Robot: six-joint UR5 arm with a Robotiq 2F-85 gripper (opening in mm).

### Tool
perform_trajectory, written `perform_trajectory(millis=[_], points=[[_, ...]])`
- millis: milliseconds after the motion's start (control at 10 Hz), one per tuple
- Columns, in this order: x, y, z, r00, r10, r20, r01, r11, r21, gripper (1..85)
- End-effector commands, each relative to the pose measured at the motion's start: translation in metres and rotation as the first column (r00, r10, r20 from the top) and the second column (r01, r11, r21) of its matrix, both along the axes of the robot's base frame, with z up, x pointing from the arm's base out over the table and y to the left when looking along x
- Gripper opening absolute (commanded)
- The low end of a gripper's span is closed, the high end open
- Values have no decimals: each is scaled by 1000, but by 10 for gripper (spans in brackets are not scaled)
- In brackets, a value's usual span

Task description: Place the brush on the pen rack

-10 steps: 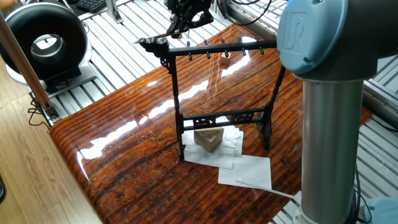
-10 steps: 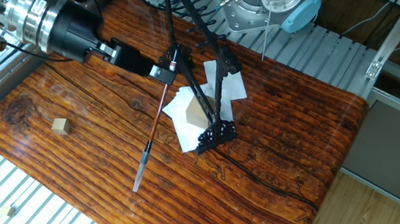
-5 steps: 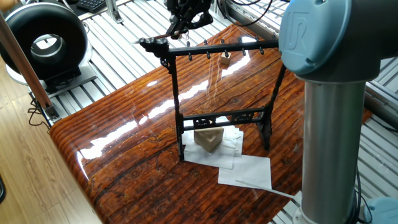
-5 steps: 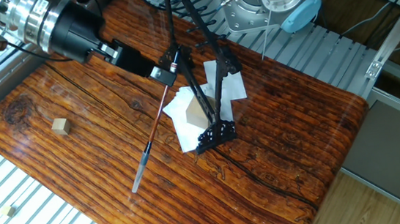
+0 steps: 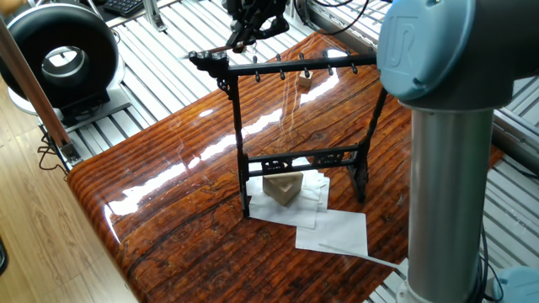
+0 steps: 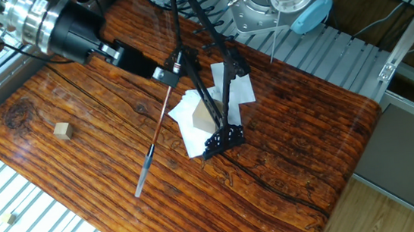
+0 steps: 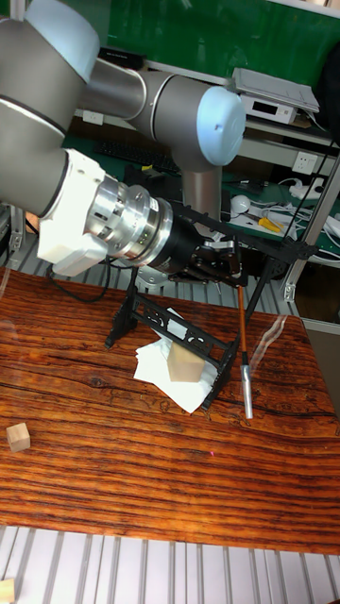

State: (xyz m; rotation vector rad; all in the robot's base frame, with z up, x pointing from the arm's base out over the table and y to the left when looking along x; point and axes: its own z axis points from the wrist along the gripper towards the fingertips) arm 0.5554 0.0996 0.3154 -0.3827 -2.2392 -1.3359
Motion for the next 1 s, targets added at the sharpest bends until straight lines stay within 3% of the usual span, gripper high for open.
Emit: perform_trajectory(millis=[0,900], points=[[1,-6,4,1000,14,3,-14,1000,17,10],[12,-3,-7,999,-38,33,38,999,-9,10]])
